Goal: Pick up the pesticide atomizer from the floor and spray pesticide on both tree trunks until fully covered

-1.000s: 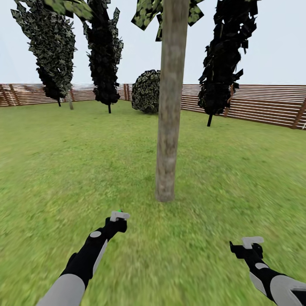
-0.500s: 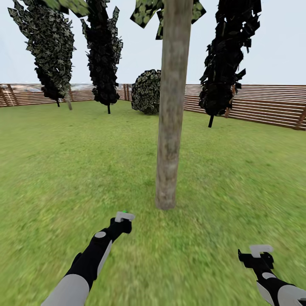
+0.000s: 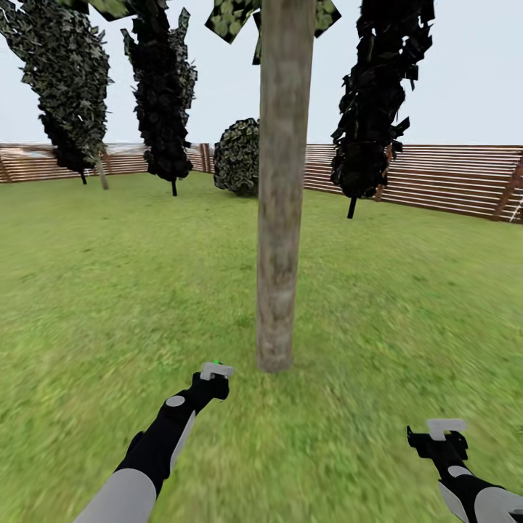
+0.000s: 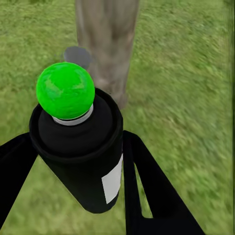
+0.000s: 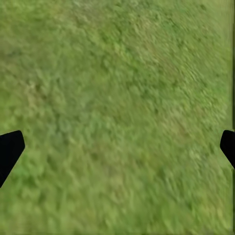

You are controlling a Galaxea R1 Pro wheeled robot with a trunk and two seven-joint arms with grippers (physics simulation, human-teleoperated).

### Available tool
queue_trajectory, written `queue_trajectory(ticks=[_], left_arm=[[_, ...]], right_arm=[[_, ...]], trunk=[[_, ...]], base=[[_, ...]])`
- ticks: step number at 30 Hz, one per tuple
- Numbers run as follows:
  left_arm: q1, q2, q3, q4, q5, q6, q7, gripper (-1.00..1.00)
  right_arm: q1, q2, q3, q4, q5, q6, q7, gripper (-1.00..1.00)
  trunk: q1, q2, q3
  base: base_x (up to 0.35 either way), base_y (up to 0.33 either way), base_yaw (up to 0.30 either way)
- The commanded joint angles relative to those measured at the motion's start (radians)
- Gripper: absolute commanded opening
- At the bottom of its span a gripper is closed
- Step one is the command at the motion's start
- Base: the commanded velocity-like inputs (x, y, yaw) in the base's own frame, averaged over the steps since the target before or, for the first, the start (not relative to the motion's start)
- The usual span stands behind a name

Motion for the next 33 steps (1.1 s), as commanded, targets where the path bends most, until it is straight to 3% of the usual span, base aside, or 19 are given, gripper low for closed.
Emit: queue_trajectory(ticks=[1, 8, 23, 33], left_arm=[[0.000, 0.000, 0.000, 0.002, -0.001, 0.000, 0.004, -1.00], [0.000, 0.000, -0.002, 0.017, -0.001, -0.002, 0.004, -1.00], [0.000, 0.000, -0.004, 0.017, -0.001, -0.002, 0.004, -1.00], [0.001, 0.000, -0.003, 0.018, -0.001, -0.002, 0.004, -1.00]], right_arm=[[0.000, 0.000, 0.000, 0.000, 0.000, 0.000, 0.000, 1.00], [0.000, 0.000, -0.001, 0.000, 0.000, 0.000, 0.000, 1.00], [0.000, 0.000, 0.000, 0.000, 0.000, 0.000, 0.000, 1.00], [0.000, 0.000, 0.000, 0.000, 0.000, 0.000, 0.000, 1.00]], trunk=[[0.000, 0.000, 0.000], [0.000, 0.000, 0.000], [0.000, 0.000, 0.000], [0.000, 0.000, 0.000]], base=[[0.350, -0.095, -0.273], [0.350, -0.107, -0.206], [0.346, -0.101, -0.013], [0.092, -0.023, 0.000]])
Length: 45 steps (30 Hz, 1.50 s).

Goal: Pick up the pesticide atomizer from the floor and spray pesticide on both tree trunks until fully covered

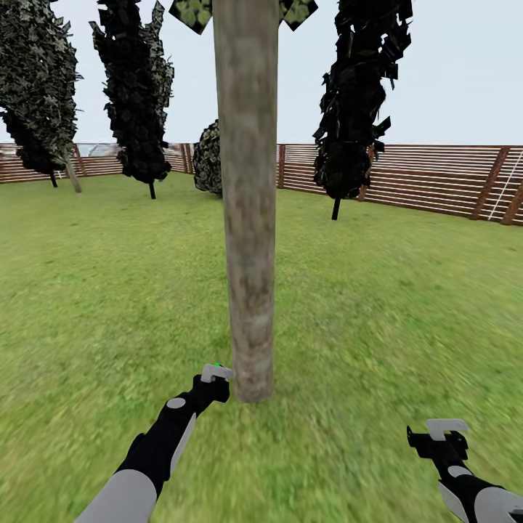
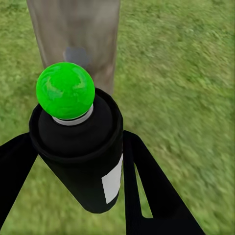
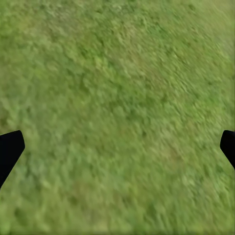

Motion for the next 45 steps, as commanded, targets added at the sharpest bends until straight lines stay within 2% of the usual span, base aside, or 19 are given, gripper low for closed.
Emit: queue_trajectory(ticks=[1, 14, 18, 22, 25, 27, 29, 31, 35, 37, 43, 45], left_arm=[[0.000, 0.000, 0.000, 0.000, -0.001, 0.000, 0.004, -1.00], [0.000, 0.000, 0.001, 0.000, -0.001, 0.000, 0.004, -1.00], [0.000, 0.000, 0.001, 0.000, -0.001, 0.000, 0.004, -1.00], [0.000, 0.000, 0.002, 0.000, -0.001, 0.000, 0.004, -1.00], [0.000, 0.000, 0.003, 0.002, -0.001, 0.000, 0.004, -1.00], [0.000, 0.000, 0.003, 0.003, -0.001, 0.000, 0.004, -1.00], [0.000, 0.000, 0.003, 0.014, -0.001, 0.000, 0.004, -1.00], [0.000, 0.000, 0.003, 0.021, -0.001, 0.000, 0.005, -1.00], [0.000, 0.000, 0.004, 0.028, -0.001, 0.000, 0.005, -1.00], [0.000, 0.000, 0.004, 0.029, 0.000, 0.000, 0.005, -1.00], [0.000, 0.000, -0.001, 0.019, 0.000, 0.007, 0.004, -1.00], [0.000, 0.000, -0.004, -0.011, 0.001, 0.027, 0.003, -1.00]], right_arm=[[0.000, 0.000, 0.000, 0.000, 0.000, 0.000, 0.000, 1.00], [0.000, 0.009, 0.000, 0.002, 0.001, 0.000, 0.000, 1.00], [0.000, 0.004, -0.001, 0.001, 0.000, 0.000, -0.004, 1.00], [0.000, -0.001, -0.001, 0.001, 0.001, 0.001, -0.055, 1.00], [0.033, -0.022, -0.001, 0.001, 0.000, 0.001, -0.145, 1.00], [0.039, -0.032, -0.001, 0.001, -0.001, 0.001, -0.160, 1.00], [0.049, -0.060, -0.001, 0.002, -0.003, 0.001, -0.170, 1.00], [0.052, -0.075, -0.002, 0.003, -0.004, 0.002, -0.142, 1.00], [0.054, -0.104, -0.004, 0.003, -0.007, 0.002, 0.065, 1.00], [0.055, -0.117, -0.004, 0.003, -0.007, 0.002, 0.122, 1.00], [0.055, -0.125, -0.005, 0.003, -0.007, 0.003, 0.158, 1.00], [0.055, -0.125, -0.005, 0.003, -0.006, 0.003, 0.159, 1.00]], trunk=[[0.000, 0.000, 0.000], [0.000, 0.000, 0.000], [0.000, 0.000, 0.000], [0.000, 0.000, 0.000], [0.000, 0.000, 0.000], [0.000, 0.000, 0.000], [0.000, 0.000, 0.000], [0.000, 0.000, 0.000], [0.000, 0.000, 0.000], [0.000, 0.000, 0.000], [0.000, 0.000, 0.000], [0.000, 0.000, 0.000]], base=[[0.007, -0.002, 0.000], [0.001, 0.000, 0.000], [0.000, 0.000, 0.000], [0.000, 0.000, 0.000], [0.000, 0.000, 0.000], [0.000, 0.000, 0.000], [0.000, 0.000, 0.000], [0.000, 0.000, 0.000], [0.000, 0.000, 0.000], [0.000, 0.000, 0.000], [0.000, 0.000, 0.000], [0.000, 0.000, 0.000]])
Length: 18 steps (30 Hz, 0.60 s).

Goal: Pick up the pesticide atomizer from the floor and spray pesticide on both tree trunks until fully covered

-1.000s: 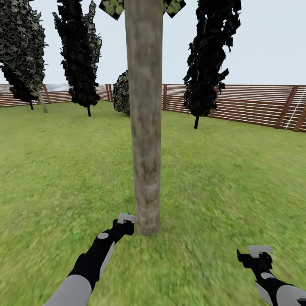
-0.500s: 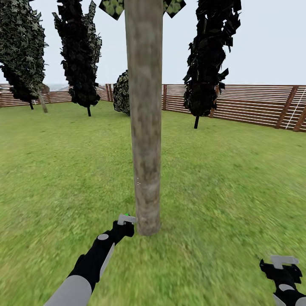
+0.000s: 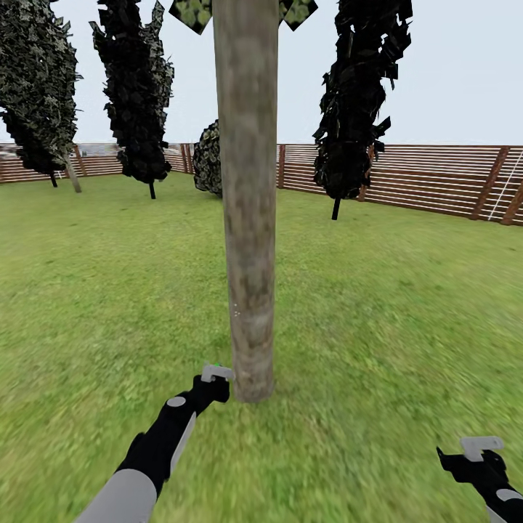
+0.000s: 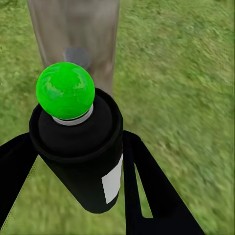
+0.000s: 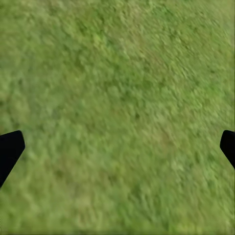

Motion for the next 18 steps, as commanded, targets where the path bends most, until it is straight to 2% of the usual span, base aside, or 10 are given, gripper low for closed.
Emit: queue_trajectory(ticks=[1, 3, 4, 6, 8, 11, 12, 14, 18], left_arm=[[0.000, 0.000, -0.002, -0.023, -0.002, 0.023, 0.003, -1.00], [0.000, 0.000, -0.002, -0.049, -0.001, 0.053, 0.003, -1.00], [0.000, 0.000, -0.003, -0.098, -0.001, 0.091, 0.003, -1.00], [0.000, -0.001, -0.003, -0.133, -0.001, 0.107, 0.004, -1.00], [0.000, -0.004, -0.003, -0.209, -0.001, 0.132, 0.003, -1.00], [0.000, -0.009, -0.003, -0.322, 0.012, 0.263, 0.003, -1.00], [0.000, -0.011, -0.003, -0.356, 0.022, 0.305, 0.003, -1.00], [0.000, -0.014, -0.003, -0.393, 0.037, 0.353, 0.002, -1.00], [0.000, -0.014, -0.003, -0.411, 0.046, 0.382, 0.001, -1.00]], right_arm=[[0.000, 0.000, 0.000, 0.000, 0.000, 0.000, 0.001, 1.00], [0.000, 0.001, 0.000, 0.000, 0.000, 0.000, 0.001, 1.00], [0.001, 0.004, 0.001, 0.000, 0.000, 0.000, 0.001, 1.00], [0.003, 0.006, 0.001, 0.001, 0.000, 0.000, 0.002, 1.00], [0.006, 0.024, 0.001, 0.001, 0.001, 0.000, 0.000, 1.00], [0.009, 0.038, 0.000, 0.000, 0.000, 0.010, 0.002, 1.00], [0.009, 0.036, -0.001, 0.000, 0.000, 0.019, 0.003, 1.00], [0.009, 0.011, -0.001, 0.000, -0.001, 0.031, 0.004, 1.00], [0.009, -0.029, -0.001, 0.000, 0.000, 0.071, 0.010, 1.00]], trunk=[[0.000, 0.000, 0.000], [0.000, 0.000, 0.000], [0.000, 0.000, 0.000], [0.000, 0.000, 0.000], [0.000, 0.000, 0.000], [0.000, 0.000, 0.000], [0.000, 0.000, 0.000], [0.000, 0.000, 0.000], [0.000, 0.000, 0.000]], base=[[0.000, 0.000, 0.000], [0.000, 0.000, 0.000], [0.000, 0.000, 0.000], [0.000, 0.000, 0.000], [0.000, 0.000, 0.000], [0.000, 0.000, 0.000], [0.000, 0.000, 0.000], [0.000, 0.000, 0.000], [0.000, 0.000, 0.000]])
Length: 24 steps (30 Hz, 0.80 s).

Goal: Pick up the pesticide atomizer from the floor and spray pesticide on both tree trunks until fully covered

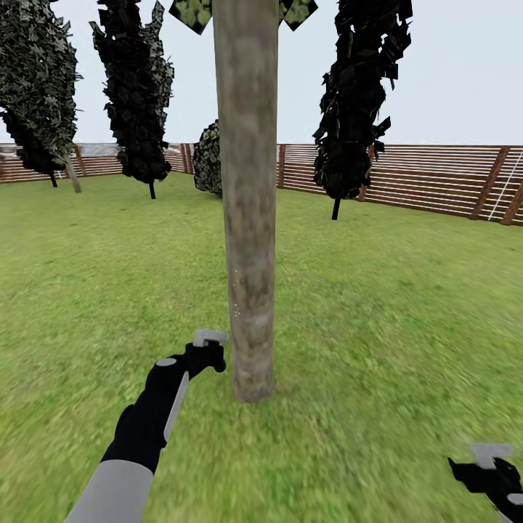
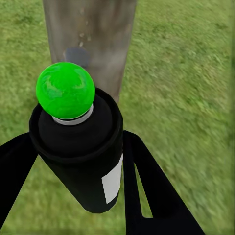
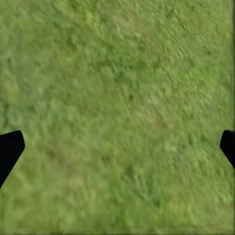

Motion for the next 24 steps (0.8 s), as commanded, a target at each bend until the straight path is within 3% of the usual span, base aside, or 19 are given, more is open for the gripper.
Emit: queue_trajectory(ticks=[1, 5, 8, 18, 21, 24], left_arm=[[0.000, 0.000, -0.001, -0.003, 0.000, 0.004, 0.003, -1.00], [0.000, -0.001, -0.002, -0.008, 0.000, 0.007, 0.003, -1.00], [0.000, -0.001, -0.002, -0.010, 0.000, 0.022, 0.003, -1.00], [-0.008, -0.017, -0.003, -0.128, 0.000, 0.063, 0.003, -1.00], [-0.016, -0.018, -0.003, -0.117, -0.003, 0.063, 0.003, -1.00], [-0.023, -0.018, -0.003, -0.049, -0.003, 0.061, 0.010, -1.00]], right_arm=[[0.000, -0.012, 0.001, 0.000, 0.000, 0.039, 0.021, 1.00], [0.000, -0.024, 0.001, -0.001, -0.001, 0.089, 0.115, 1.00], [0.000, -0.027, 0.001, -0.002, -0.001, 0.118, 0.144, 1.00], [-0.001, -0.034, 0.001, -0.006, 0.000, 0.174, 0.150, 1.00], [-0.001, -0.038, 0.001, -0.005, 0.000, 0.175, 0.150, 1.00], [-0.001, -0.041, 0.001, -0.005, 0.000, 0.175, 0.150, 1.00]], trunk=[[0.000, 0.000, 0.000], [0.000, 0.000, 0.000], [0.000, 0.000, 0.000], [0.000, 0.000, 0.000], [0.000, 0.000, 0.000], [0.000, 0.000, 0.000]], base=[[0.000, 0.000, 0.000], [0.000, 0.000, 0.000], [0.000, 0.000, 0.000], [0.000, 0.000, 0.000], [0.000, 0.000, 0.000], [0.000, 0.000, 0.000]])
